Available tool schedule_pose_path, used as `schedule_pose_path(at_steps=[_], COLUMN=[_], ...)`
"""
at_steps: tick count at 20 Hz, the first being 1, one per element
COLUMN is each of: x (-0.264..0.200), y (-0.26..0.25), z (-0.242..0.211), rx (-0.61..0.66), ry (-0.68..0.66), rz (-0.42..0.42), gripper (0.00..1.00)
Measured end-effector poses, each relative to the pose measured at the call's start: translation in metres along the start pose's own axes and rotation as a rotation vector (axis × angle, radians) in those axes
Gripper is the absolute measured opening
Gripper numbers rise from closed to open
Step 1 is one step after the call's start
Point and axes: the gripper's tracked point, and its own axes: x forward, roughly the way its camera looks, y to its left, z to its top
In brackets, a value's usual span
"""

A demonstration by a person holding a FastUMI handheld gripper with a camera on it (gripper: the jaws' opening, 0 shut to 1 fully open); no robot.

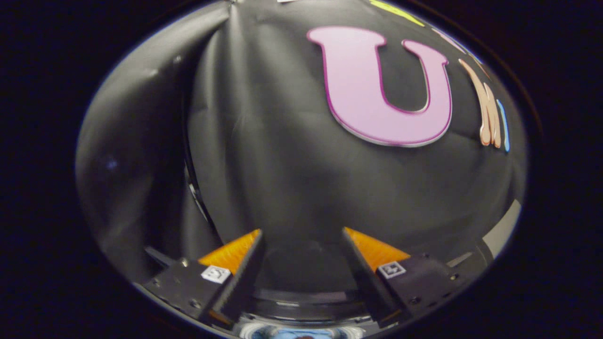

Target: Put the clothes into the washing machine and then close the washing machine lid.

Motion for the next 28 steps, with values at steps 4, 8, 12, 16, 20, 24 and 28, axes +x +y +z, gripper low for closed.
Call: schedule_pose_path(at_steps=[4, 8, 12, 16, 20, 24, 28], x=[-0.002, -0.003, -0.005, -0.006, -0.007, -0.007, -0.007], y=[0.002, -0.002, -0.004, -0.006, -0.005, -0.007, -0.006], z=[-0.006, -0.008, -0.014, -0.008, -0.011, -0.010, -0.009], rx=[0.001, 0.006, 0.055, 0.042, 0.040, 0.038, 0.039], ry=[0.006, 0.034, 0.063, 0.033, 0.049, 0.049, 0.045], rz=[-0.021, -0.034, -0.063, -0.069, -0.073, -0.085, -0.093], gripper=[0.97, 1.00, 1.00, 1.00, 1.00, 1.00, 1.00])
